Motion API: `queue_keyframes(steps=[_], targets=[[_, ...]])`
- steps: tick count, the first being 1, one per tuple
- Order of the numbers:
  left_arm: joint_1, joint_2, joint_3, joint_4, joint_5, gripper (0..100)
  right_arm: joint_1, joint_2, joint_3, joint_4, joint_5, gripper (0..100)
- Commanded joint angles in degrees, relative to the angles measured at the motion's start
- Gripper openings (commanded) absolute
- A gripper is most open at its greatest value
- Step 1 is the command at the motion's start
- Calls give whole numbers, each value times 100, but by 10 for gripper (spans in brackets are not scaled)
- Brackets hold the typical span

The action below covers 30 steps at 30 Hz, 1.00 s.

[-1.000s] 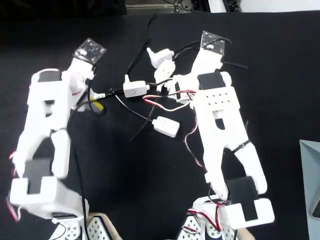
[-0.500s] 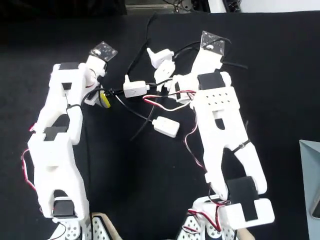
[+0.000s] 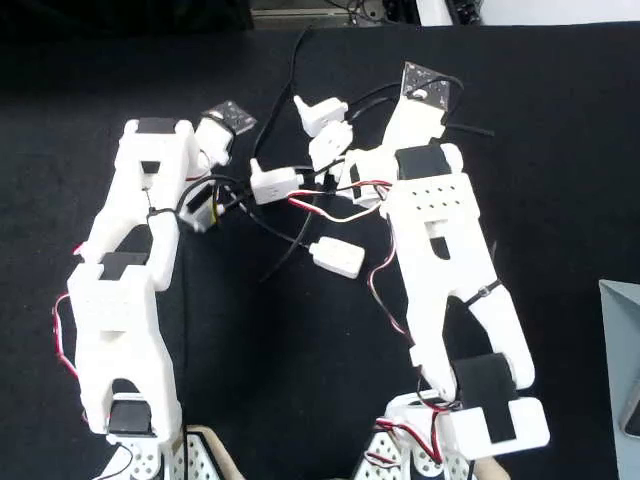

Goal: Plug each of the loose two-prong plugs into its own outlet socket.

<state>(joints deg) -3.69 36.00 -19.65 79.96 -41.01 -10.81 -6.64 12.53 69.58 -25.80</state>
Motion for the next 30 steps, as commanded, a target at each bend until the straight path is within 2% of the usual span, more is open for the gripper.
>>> queue_keyframes(steps=[1,4,10,15,22,30], targets=[[347,-79,-286,1231,0,134,97,-233,4,-97,62,14],[585,-79,-295,1679,571,134,105,-233,4,-97,44,15],[1086,-536,-233,2066,2251,140,387,-233,-13,-97,18,15],[1341,-1073,-259,2057,3420,225,448,-233,-13,-97,18,15],[1112,-1820,22,2084,3569,230,343,-259,4,-44,0,14],[48,-4105,1420,1679,3613,177,-519,-268,4,466,-18,14]])
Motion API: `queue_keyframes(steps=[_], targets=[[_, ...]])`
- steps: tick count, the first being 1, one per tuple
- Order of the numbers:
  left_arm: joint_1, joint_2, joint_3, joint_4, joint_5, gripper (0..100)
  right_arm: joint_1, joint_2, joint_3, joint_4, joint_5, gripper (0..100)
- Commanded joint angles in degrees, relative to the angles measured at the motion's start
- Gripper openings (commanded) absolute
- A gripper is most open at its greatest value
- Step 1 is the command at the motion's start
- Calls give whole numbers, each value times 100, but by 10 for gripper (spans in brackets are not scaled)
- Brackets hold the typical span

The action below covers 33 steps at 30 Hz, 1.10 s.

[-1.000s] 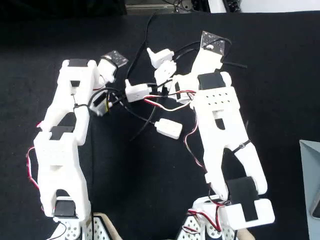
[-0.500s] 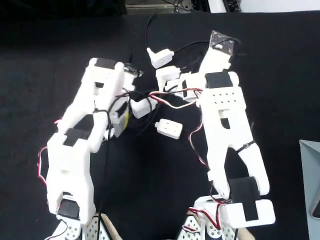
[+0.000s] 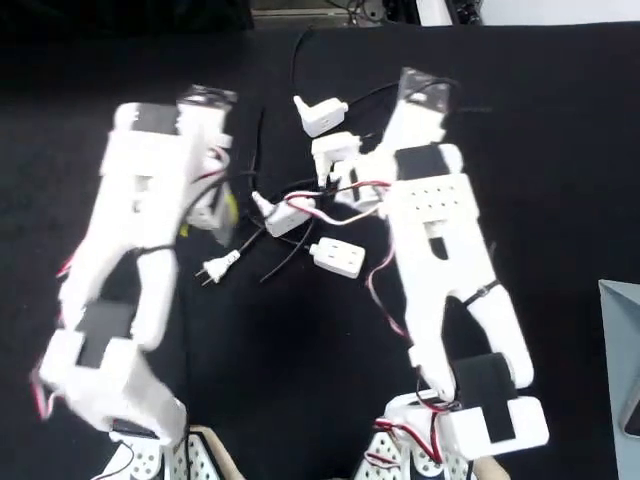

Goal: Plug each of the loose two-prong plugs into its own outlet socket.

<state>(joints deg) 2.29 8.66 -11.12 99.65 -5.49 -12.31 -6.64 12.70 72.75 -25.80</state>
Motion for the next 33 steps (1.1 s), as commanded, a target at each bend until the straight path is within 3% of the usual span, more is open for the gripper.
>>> queue_keyframes(steps=[1,9,14,16,22,33], targets=[[-699,-1714,866,-413,62,178,-519,-259,-13,185,-141,15],[-2185,-4009,3723,-1679,44,178,-1679,-215,611,-545,-1257,24],[-3108,-4844,5358,-2655,35,178,-2321,-215,1420,-1486,-1530,194],[-3336,-5116,6000,-3156,18,178,-2558,-207,1569,-1723,-1556,214],[-3468,-5618,7327,-4440,18,178,-2927,593,1103,-2215,-1591,158],[-3512,-5785,7741,-4668,18,178,-3420,2985,-1710,-862,-2532,157]])
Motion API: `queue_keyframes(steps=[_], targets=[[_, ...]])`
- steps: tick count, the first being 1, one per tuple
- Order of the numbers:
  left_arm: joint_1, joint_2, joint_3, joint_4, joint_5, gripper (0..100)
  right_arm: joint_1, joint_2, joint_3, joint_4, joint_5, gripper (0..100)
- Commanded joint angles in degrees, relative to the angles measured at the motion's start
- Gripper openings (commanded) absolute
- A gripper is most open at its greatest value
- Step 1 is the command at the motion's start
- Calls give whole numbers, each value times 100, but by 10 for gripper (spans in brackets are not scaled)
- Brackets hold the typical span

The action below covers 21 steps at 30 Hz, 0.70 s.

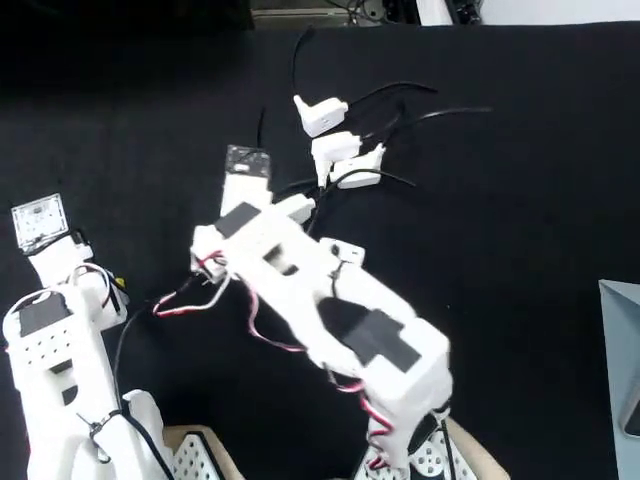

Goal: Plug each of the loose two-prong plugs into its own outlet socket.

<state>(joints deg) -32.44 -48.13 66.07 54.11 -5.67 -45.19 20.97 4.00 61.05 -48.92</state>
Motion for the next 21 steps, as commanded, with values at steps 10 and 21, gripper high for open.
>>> queue_keyframes(steps=[10,21], targets=[[-312,-105,22,-105,26,178,-114,1262,-1613,510,-440,156],[-321,-105,31,-105,26,178,-88,1446,-1692,519,-440,137]])
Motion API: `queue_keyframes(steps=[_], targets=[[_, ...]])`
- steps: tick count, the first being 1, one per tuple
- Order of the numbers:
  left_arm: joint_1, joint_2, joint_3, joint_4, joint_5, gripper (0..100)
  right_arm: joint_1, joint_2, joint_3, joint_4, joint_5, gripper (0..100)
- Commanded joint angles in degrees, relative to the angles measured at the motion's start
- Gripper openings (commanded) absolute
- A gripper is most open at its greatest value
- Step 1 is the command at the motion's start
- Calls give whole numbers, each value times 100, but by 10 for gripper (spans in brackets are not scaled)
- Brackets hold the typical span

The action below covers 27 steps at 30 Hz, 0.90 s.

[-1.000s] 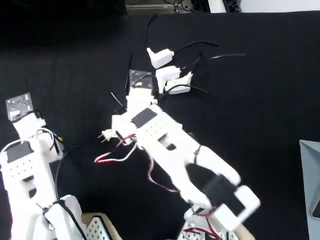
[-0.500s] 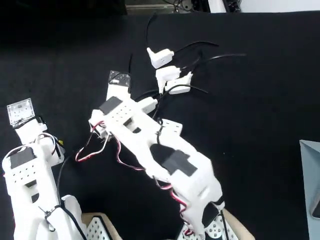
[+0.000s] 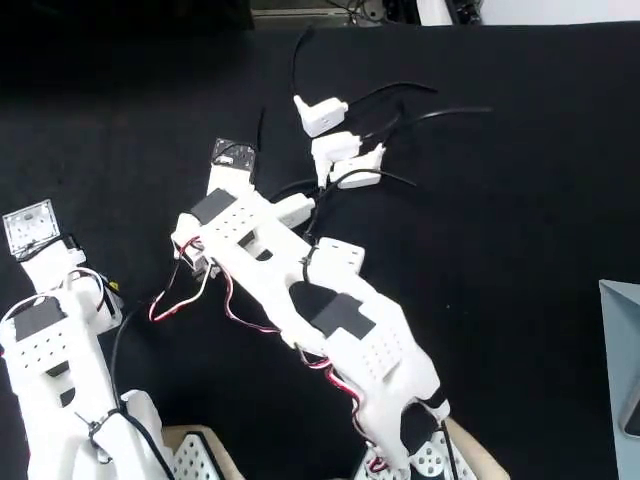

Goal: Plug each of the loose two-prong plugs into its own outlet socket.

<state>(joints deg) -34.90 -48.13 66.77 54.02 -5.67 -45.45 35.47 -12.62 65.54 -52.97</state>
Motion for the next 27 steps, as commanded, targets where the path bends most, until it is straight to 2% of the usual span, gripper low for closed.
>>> queue_keyframes(steps=[1,4,8,12,19,27], targets=[[-75,-105,-40,-97,26,178,-53,-13,-31,70,-35,109],[-75,-105,-40,-97,26,178,79,-22,-57,70,-9,7],[-75,-105,-40,-97,26,178,255,-31,-136,264,18,11],[-75,-105,-40,-97,26,178,246,-295,-488,967,114,11],[-75,-105,-40,-97,26,178,264,-1393,-646,1723,1354,11],[-66,-97,-40,-97,26,178,378,-2651,-655,2031,2866,11]])
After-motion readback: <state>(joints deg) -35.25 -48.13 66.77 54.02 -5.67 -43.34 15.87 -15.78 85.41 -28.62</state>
